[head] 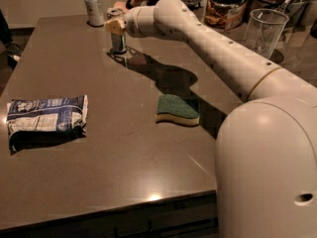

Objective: Move redbull can near sponge

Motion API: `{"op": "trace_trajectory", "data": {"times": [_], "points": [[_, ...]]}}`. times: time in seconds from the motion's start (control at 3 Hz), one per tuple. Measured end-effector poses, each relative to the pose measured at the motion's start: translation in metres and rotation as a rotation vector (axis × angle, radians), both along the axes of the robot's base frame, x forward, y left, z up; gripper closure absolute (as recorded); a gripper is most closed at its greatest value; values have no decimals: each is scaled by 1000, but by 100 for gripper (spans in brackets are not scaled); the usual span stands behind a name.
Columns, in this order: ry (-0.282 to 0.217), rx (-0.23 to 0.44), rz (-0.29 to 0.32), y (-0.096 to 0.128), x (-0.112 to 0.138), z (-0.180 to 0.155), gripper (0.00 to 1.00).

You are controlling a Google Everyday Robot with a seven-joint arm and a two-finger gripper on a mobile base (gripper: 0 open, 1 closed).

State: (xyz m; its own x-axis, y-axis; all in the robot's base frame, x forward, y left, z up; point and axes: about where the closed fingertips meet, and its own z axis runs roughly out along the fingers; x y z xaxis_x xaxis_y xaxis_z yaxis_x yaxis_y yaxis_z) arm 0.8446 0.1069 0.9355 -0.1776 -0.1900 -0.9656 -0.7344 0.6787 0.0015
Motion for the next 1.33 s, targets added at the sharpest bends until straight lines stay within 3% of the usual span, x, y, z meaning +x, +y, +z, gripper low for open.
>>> {"op": "trace_trajectory", "data": {"times": [0.33,0.67,1.33], "points": [[-26,35,21,-10,-15,18,85],[-61,76,24,-39,-42,40,100],[-97,87,7,-109,-101,55,100]]}}
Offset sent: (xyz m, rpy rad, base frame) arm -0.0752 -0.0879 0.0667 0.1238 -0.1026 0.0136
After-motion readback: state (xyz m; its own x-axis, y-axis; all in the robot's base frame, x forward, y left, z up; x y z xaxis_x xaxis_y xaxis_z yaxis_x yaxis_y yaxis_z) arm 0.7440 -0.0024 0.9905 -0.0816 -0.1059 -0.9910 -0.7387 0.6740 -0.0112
